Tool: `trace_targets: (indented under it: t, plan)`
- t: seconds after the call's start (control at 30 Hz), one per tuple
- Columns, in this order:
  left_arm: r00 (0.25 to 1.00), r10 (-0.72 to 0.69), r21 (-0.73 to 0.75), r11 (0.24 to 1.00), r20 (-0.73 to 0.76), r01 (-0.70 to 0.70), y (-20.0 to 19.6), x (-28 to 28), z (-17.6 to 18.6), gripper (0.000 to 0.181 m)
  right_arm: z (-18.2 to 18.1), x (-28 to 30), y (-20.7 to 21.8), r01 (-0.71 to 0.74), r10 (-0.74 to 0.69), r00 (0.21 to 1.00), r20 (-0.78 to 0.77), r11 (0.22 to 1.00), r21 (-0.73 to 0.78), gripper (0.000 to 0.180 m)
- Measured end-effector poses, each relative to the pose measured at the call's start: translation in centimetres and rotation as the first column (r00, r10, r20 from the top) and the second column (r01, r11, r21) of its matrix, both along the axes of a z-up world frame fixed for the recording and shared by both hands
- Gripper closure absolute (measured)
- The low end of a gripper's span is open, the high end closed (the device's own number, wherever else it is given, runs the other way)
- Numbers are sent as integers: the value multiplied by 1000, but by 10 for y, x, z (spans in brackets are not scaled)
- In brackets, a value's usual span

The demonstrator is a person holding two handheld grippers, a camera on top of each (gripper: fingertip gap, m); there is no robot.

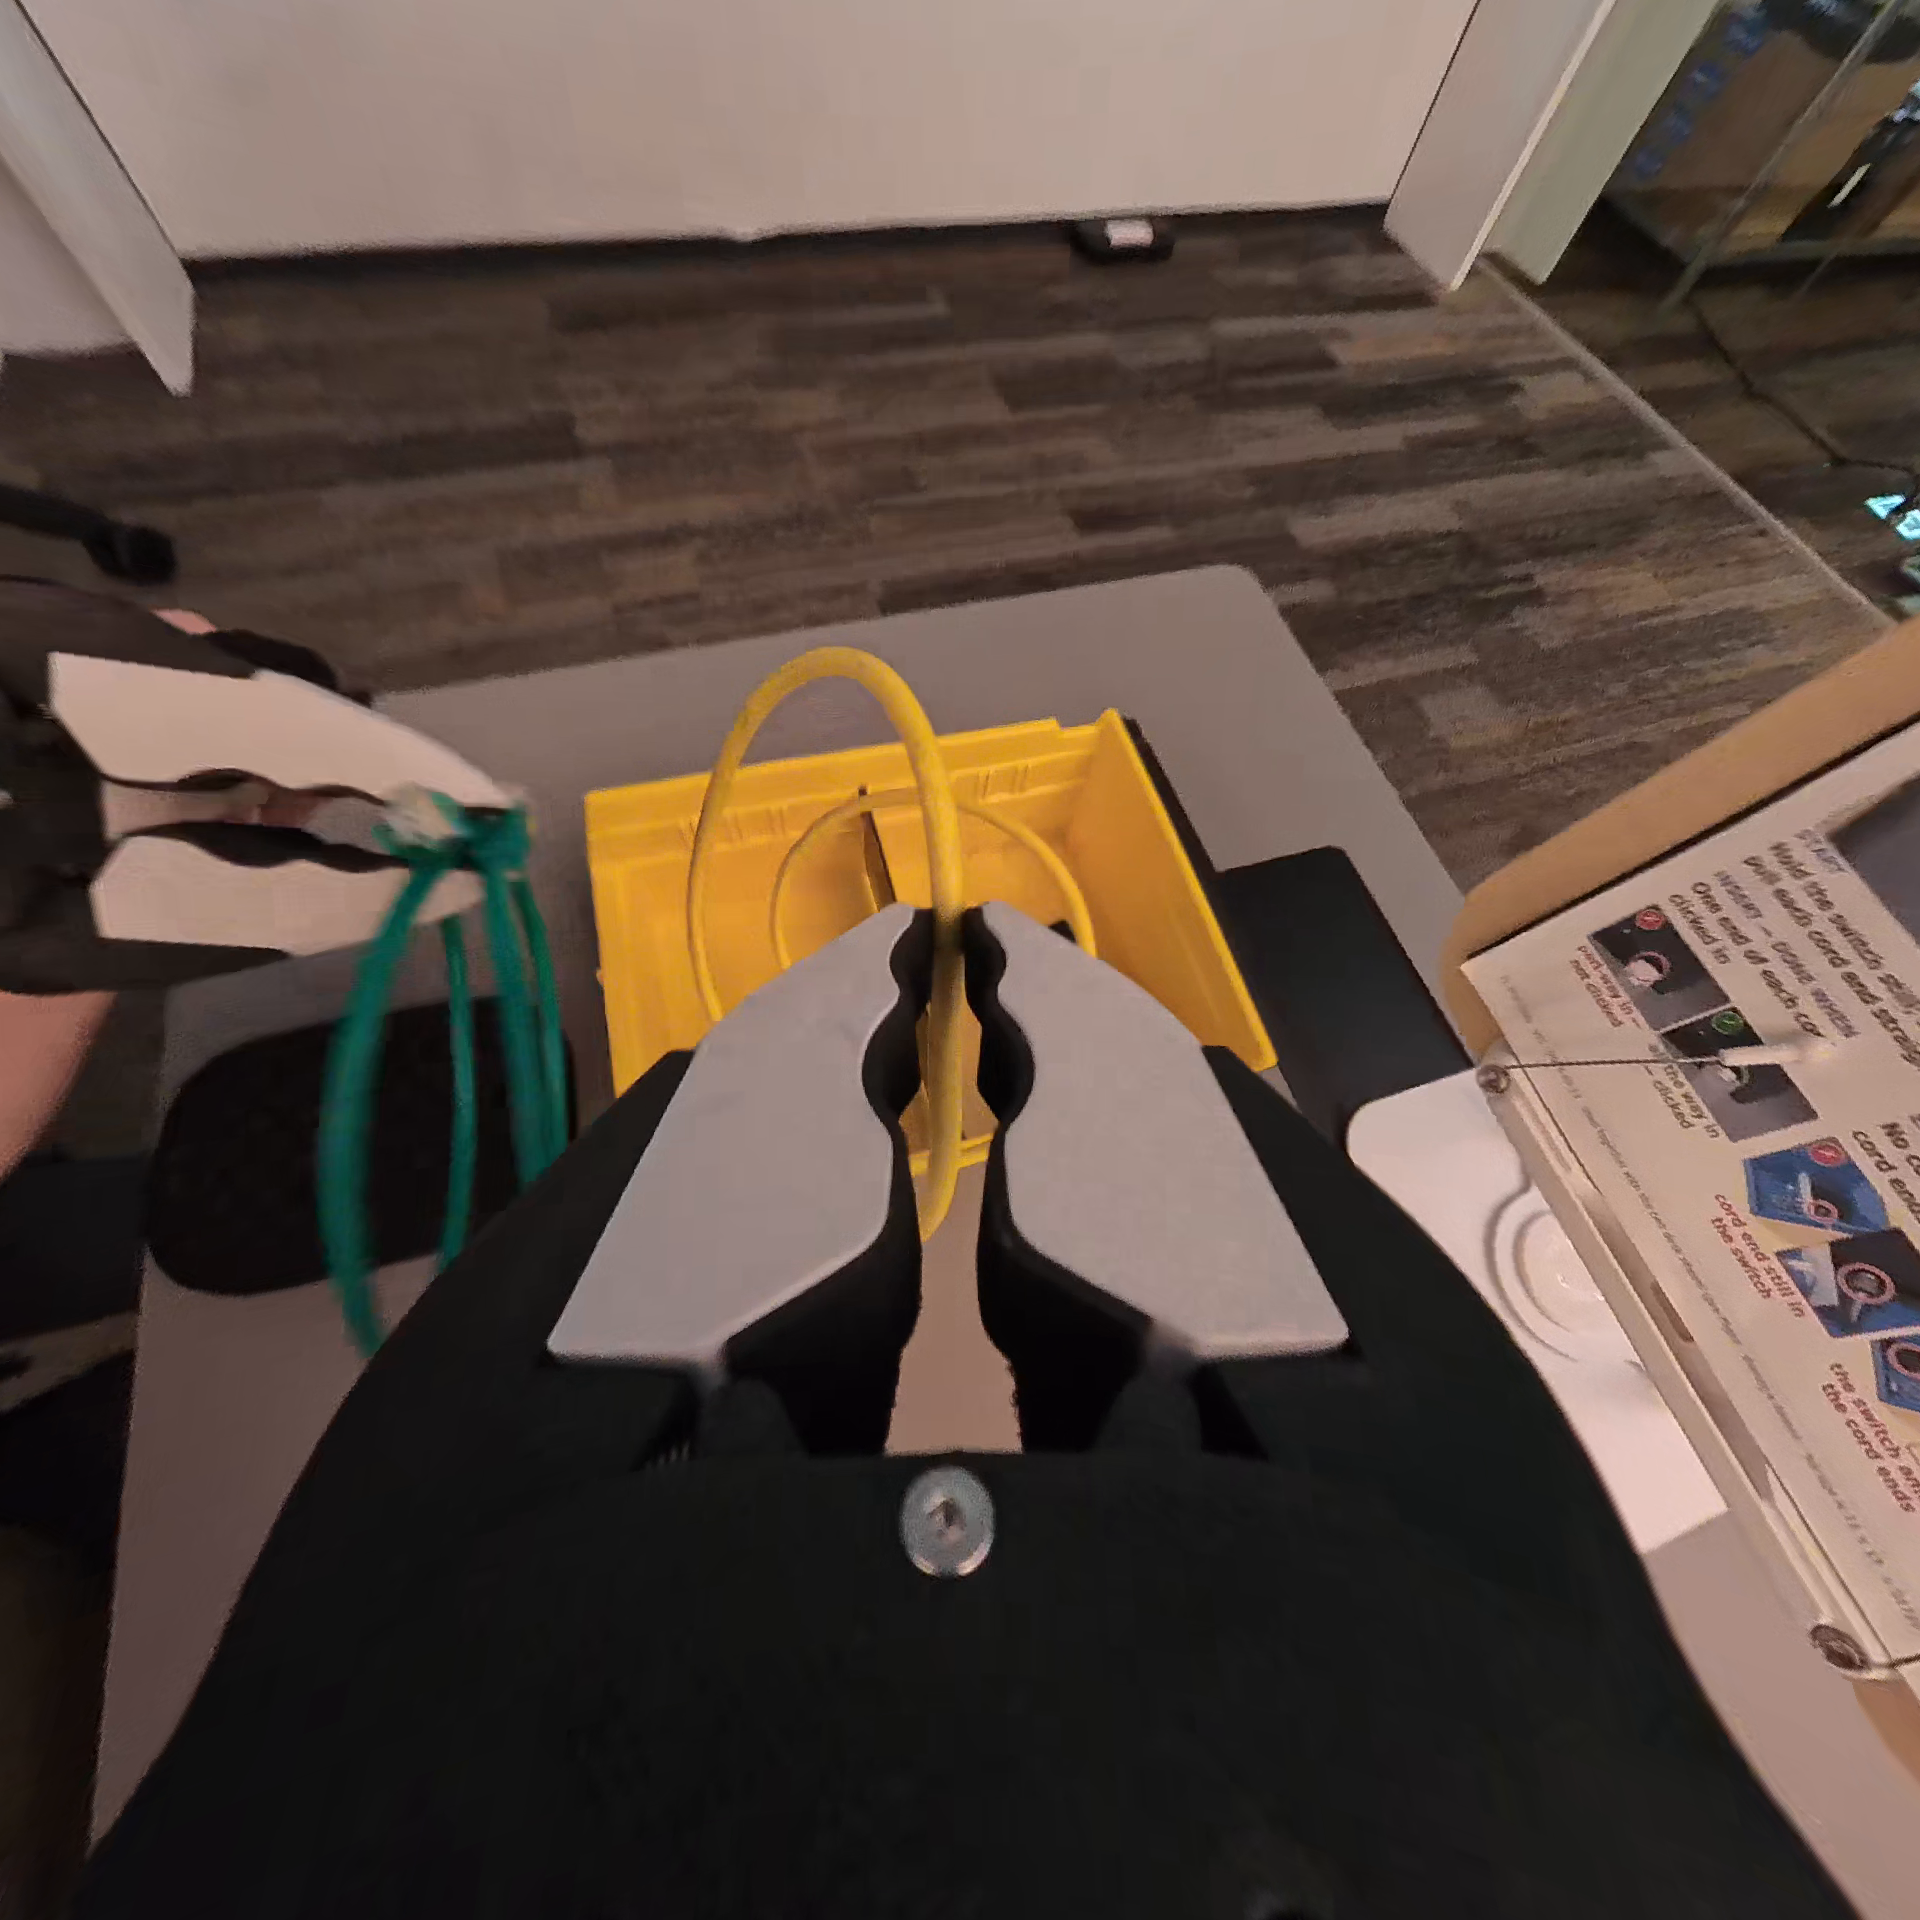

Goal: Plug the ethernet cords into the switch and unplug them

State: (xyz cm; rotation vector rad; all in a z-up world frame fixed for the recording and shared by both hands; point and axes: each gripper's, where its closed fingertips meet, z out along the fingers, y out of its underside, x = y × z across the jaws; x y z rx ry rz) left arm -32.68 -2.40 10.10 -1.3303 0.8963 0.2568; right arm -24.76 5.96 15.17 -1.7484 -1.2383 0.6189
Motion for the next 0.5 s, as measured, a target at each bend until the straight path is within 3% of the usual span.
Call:
trace_targets:
  t: [0.17,0.4,0.5]
  plan:
    - [987,-19,31,999,162,15,-35,-21,47,169,38,45,-4,27,-23,987,-156,999,21,174]
    - [978,-45,29,999,205,40,-57,-25,69,169,101,147,-37,110,-73,951,-300,988,110,174]
    - [974,-67,3,998,216,68,-56,-15,69,169,91,186,-45,160,-136,960,-244,984,82,174]
